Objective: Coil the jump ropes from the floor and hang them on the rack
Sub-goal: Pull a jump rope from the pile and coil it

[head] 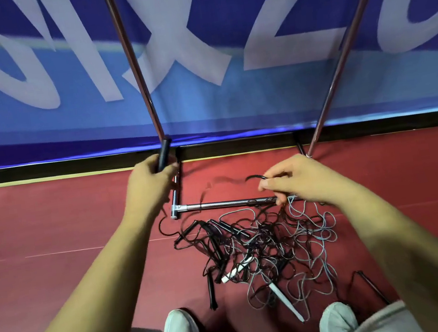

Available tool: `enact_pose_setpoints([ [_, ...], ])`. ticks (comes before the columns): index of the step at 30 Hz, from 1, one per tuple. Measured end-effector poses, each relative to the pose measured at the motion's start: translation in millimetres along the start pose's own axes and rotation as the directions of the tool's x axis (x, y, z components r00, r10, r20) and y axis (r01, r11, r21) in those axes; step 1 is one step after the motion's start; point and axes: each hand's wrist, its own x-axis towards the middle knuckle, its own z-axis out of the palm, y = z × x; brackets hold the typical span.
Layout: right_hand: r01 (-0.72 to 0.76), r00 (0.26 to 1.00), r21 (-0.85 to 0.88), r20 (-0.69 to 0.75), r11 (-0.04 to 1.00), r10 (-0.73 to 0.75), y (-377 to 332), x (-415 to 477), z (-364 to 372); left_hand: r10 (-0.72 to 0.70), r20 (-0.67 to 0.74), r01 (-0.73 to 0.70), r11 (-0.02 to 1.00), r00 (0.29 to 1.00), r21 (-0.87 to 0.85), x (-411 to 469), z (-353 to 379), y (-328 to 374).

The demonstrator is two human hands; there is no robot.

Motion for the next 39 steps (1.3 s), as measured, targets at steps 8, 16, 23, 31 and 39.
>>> enact_pose_setpoints([
  [8,0.144,0.989,0.114,0.025,0.983,-0.148,-29,-4,21,0.128,0.689,-0.049,0.99,0.713,-0.133,-30,33,16],
  [16,-0.009,0.975,-0.174,0.216,0.985,0.047,3,1,19,0.182,0.466,0.184,0.75,0.866,-0.635,-20,18,26],
  [23,-0.036,0.999,-0.034,-0.014,0.999,0.035,15,3,14,-0.083,0.199,0.171,0.86,0.977,-0.48,0,3,12],
  [31,0.175,0.976,0.141,0.106,0.974,-0.191,-18,-3,16,0.025,0.381,0.024,0.992,0.924,-0.122,-13,19,8],
  [39,0.169,0.976,0.021,0.135,0.985,-0.17,-8,-1,17,0.124,0.727,0.015,0.983,0.676,-0.181,-32,29,21],
])
